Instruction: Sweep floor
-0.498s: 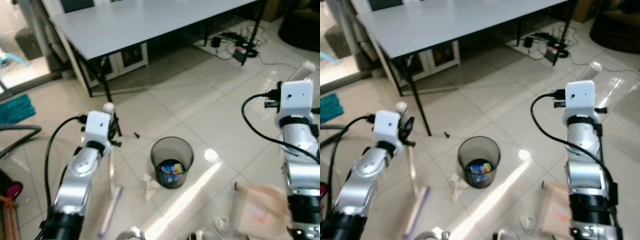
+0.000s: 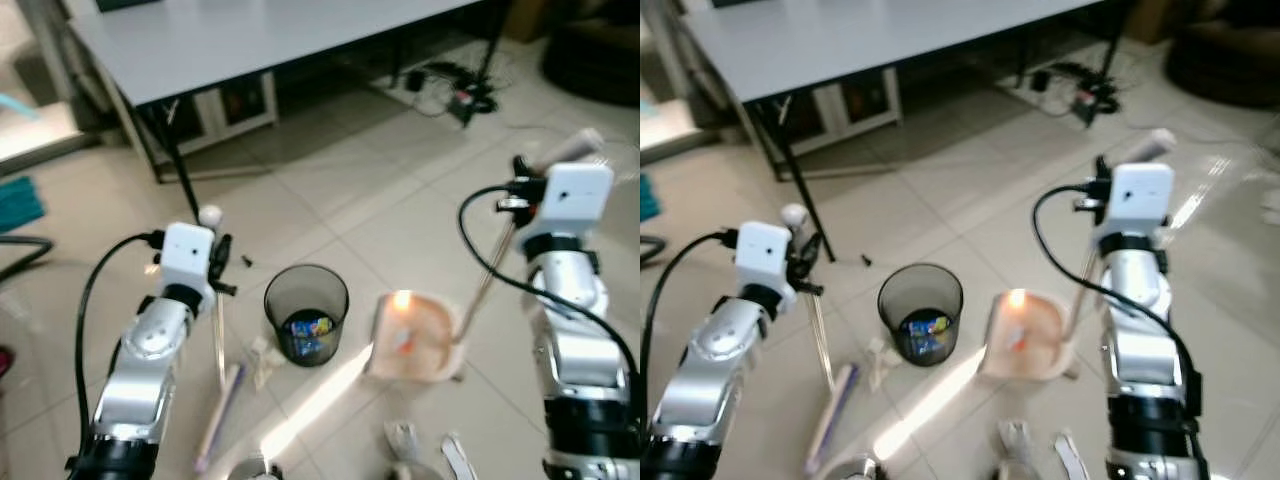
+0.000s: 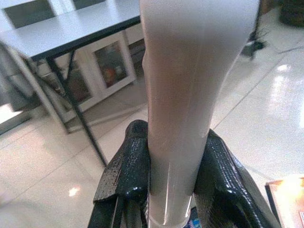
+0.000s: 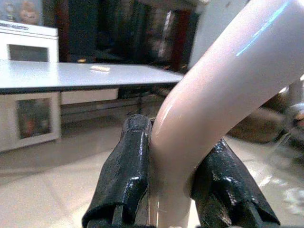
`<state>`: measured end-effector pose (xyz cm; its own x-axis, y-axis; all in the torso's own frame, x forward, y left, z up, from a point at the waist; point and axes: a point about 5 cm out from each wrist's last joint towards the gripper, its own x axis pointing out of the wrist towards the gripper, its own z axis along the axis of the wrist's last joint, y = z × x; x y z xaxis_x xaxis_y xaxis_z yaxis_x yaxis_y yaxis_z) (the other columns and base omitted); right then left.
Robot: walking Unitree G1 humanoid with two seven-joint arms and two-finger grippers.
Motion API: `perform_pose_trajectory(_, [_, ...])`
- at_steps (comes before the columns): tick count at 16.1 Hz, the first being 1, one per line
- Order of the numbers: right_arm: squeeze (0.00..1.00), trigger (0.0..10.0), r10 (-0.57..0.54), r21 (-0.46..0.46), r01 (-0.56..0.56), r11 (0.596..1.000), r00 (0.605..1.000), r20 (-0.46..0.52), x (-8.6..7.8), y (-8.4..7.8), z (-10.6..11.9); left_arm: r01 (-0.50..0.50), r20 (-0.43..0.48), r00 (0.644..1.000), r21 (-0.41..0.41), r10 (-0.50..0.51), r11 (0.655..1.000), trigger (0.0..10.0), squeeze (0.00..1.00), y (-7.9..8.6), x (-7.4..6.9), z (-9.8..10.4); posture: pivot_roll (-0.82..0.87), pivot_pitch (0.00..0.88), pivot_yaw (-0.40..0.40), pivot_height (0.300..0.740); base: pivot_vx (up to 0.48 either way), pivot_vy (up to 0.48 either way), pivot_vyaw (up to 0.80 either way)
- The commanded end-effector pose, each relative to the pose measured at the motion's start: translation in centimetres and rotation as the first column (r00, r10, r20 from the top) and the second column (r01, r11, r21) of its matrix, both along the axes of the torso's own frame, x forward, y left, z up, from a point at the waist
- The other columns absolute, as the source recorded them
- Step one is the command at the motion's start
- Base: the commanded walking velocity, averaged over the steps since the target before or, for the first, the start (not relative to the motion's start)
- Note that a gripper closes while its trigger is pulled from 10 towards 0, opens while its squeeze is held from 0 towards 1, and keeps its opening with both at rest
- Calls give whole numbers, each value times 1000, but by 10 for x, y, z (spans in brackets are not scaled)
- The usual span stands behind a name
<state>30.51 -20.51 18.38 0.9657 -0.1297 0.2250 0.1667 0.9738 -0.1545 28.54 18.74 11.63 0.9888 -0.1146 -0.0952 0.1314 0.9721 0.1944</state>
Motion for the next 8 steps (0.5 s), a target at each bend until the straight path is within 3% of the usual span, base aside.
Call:
perform_pose_trajectory(1, [0,10000,-9,-14,10,1000,1000,17,-3,-6,5,18,23,1000,5,-18,1000,10000,0,-5,0,6,13,63,58,740,0,-469,0])
perform_pose_trajectory(8, [0,10000,92,3,-92,996,994,-62,-6,11,-11,8,18,1000,-6,-8,1000,10000,0,-9,3,5,9,50,59,740,0,-468,0])
